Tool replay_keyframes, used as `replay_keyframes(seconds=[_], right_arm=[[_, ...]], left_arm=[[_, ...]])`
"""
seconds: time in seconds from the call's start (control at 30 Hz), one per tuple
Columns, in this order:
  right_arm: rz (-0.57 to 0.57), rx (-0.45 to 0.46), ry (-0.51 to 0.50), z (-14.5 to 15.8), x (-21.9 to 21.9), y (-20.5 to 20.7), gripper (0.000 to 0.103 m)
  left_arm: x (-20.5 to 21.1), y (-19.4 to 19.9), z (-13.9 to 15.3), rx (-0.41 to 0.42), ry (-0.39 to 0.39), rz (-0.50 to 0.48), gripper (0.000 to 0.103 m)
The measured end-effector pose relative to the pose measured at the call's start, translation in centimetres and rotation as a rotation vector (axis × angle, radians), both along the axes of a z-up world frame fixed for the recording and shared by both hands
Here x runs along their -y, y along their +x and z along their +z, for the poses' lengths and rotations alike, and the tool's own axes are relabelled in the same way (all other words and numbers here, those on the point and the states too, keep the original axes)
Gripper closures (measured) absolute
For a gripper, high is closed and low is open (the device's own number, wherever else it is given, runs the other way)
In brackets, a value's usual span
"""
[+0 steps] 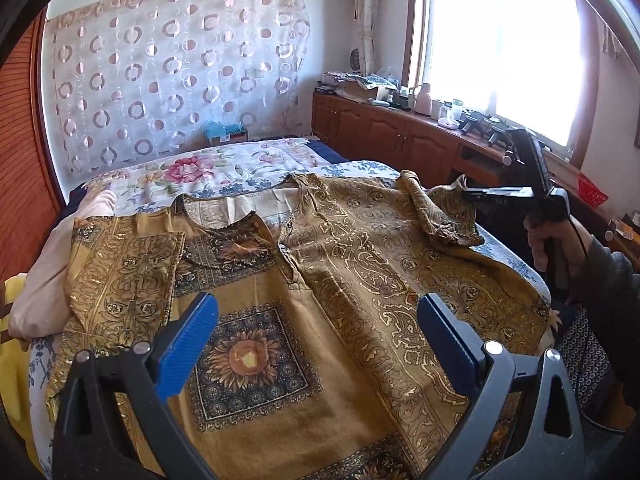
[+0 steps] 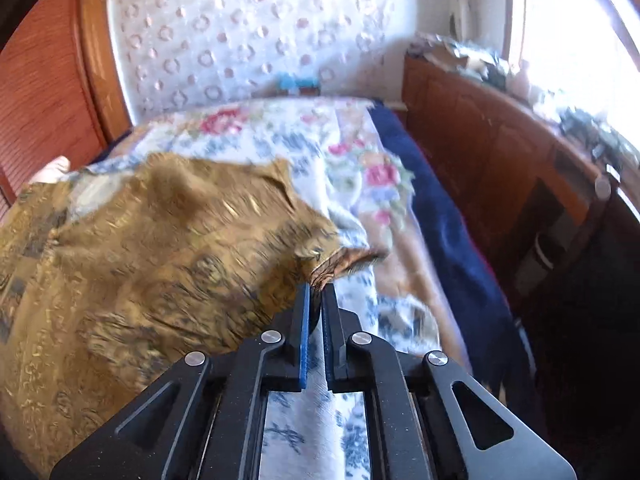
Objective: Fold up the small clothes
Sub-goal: 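Lift the held side edge and fold it over the shirt body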
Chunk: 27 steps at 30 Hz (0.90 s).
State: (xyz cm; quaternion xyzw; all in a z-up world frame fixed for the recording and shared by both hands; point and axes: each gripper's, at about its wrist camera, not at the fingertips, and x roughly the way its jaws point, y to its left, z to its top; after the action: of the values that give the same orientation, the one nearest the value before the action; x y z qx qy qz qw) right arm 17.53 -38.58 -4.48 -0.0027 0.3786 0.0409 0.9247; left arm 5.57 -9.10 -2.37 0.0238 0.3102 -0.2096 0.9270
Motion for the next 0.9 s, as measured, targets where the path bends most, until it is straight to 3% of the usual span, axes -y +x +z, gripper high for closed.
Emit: replay_keyframes(seconds=[0.2, 0.43, 0.5, 0.53, 0.57, 0.73, 0.9], right_arm=[[0.129, 0.069, 0.025, 3.7, -4.5, 1.0, 0.102], [0.319, 0.115, 0.001, 6.8, -13.6, 2.7, 0.102], [0.331, 0.135, -0.062, 7.2, -15.5, 2.5, 0.094], [0.341, 0.132, -0.065, 7.2, -15.9, 2.4, 0.076], [0.350, 0.129, -0.059, 7.2, -16.0, 2.3, 0.061], [0.312, 0.100, -0.082, 6.0, -14.3, 1.6, 0.060], [0.247, -0.008, -0.091, 2.8, -11.7, 0.8, 0.060]], left_arm=[[-0.6, 0.1, -0.3, -0.006, -0.009, 0.020, 0.003], [-1.3, 0.0, -0.4, -0.008, -0.015, 0.037, 0.003], [-1.6, -0.1, -0.4, -0.008, -0.017, 0.040, 0.003], [-1.7, -0.1, -0.5, -0.008, -0.018, 0.042, 0.003], [-1.8, -0.2, -0.5, -0.008, -0.020, 0.043, 0.003], [-2.3, -0.1, -0.6, -0.008, -0.035, 0.053, 0.003], [-2.4, -0.1, -0.6, -0.009, -0.038, 0.055, 0.003]])
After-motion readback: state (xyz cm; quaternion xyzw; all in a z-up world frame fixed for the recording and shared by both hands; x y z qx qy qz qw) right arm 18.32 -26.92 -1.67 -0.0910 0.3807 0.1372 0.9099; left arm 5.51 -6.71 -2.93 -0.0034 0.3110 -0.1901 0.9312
